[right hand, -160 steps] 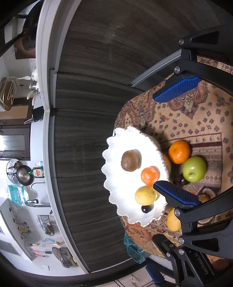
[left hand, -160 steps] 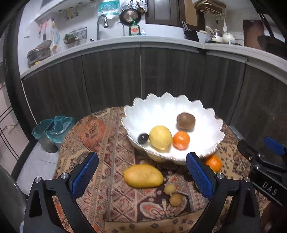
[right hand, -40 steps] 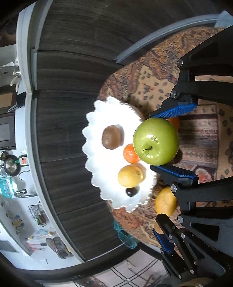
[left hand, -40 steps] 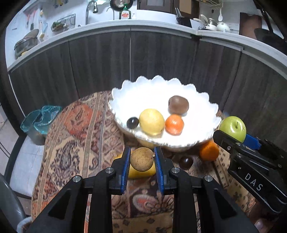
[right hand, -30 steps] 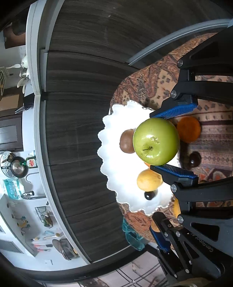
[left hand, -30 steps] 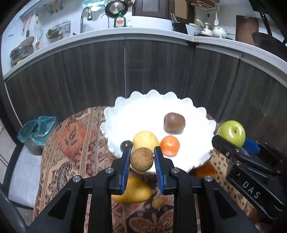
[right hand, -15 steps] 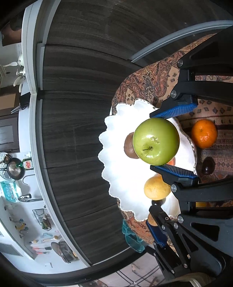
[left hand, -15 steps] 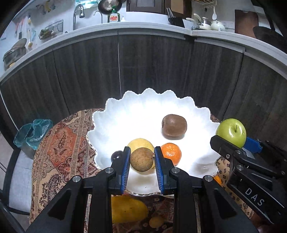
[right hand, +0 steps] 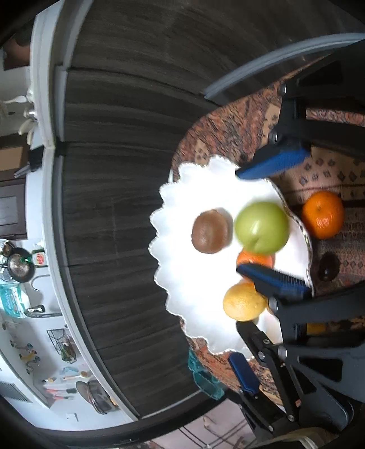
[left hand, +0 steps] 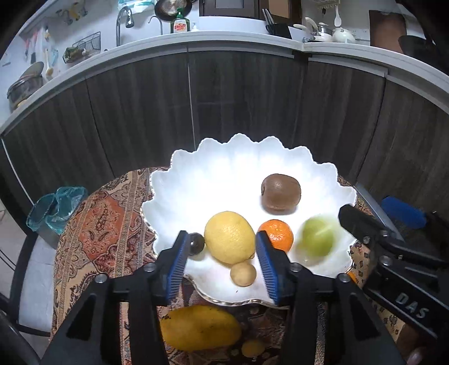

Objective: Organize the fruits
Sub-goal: 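Carry the small brown fruit and green apple over the bowl and open both tools, then lift both open tools out of the bowl and back from it, then close the left tool on the yellow mango while the right tool grasps the mandarin, then carry the mango and mandarin over the bowl and open both tools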

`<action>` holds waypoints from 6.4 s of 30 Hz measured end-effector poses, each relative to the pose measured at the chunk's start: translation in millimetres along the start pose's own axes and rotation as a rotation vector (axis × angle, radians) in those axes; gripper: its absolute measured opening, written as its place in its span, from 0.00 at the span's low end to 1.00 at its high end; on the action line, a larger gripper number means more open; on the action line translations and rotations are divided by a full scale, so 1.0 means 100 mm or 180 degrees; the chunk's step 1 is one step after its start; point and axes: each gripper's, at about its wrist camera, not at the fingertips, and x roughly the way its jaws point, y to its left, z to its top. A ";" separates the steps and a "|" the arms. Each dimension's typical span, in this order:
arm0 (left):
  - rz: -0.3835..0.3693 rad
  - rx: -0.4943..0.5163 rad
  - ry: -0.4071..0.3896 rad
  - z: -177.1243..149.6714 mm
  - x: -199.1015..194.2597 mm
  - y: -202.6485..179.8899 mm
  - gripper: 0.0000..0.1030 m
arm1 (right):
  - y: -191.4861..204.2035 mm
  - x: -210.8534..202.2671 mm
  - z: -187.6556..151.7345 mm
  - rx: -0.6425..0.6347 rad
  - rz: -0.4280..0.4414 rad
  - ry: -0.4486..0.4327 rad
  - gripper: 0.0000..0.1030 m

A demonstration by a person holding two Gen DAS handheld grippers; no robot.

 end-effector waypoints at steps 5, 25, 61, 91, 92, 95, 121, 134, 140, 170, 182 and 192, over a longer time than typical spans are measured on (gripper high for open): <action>0.0101 0.0006 -0.0083 0.01 -0.09 0.00 0.70 | 0.01 -0.13 0.04 -0.0031 -0.0094 -0.0150 0.78; 0.0448 -0.0019 -0.0250 -0.08 -0.47 0.05 0.86 | -0.03 -0.42 -0.04 0.0128 -0.0164 -0.0195 0.85; 0.0514 -0.0145 0.0019 -0.57 -0.29 0.13 0.87 | -0.11 -0.21 -0.56 0.0086 -0.0313 0.0172 0.85; 0.0348 -0.0156 0.0399 -0.71 0.18 0.22 0.91 | -0.02 0.31 -0.73 -0.0010 -0.0307 0.0592 0.85; 0.0334 -0.0162 0.0409 -0.71 0.18 0.22 0.91 | -0.02 0.32 -0.73 -0.0011 -0.0299 0.0602 0.85; 0.0328 -0.0147 0.0391 -0.71 0.17 0.21 0.91 | -0.02 0.34 -0.75 0.0000 -0.0275 0.0614 0.85; 0.0175 -0.0164 0.0629 -0.76 0.41 0.22 0.87 | 0.02 0.46 -0.77 -0.0045 -0.0263 0.0683 0.84; 0.0129 -0.0131 0.0594 -0.76 0.38 0.17 0.75 | 0.01 0.45 -0.79 -0.0013 -0.0166 0.0668 0.46; 0.0136 -0.0117 0.0555 -0.75 0.32 0.17 0.75 | 0.03 0.38 -0.79 -0.0069 -0.0141 0.0597 0.45; 0.0102 -0.0079 0.0003 -0.29 -0.48 0.12 0.75 | 0.08 -0.38 -0.40 -0.0068 0.0011 0.0121 0.45; 0.0089 -0.0024 -0.0133 0.09 -0.32 0.12 0.75 | 0.08 -0.29 -0.06 -0.0151 0.0002 -0.0021 0.45; 0.0117 -0.0002 -0.0207 0.32 -0.07 0.14 0.75 | 0.05 -0.01 0.24 -0.0210 -0.0076 -0.0070 0.45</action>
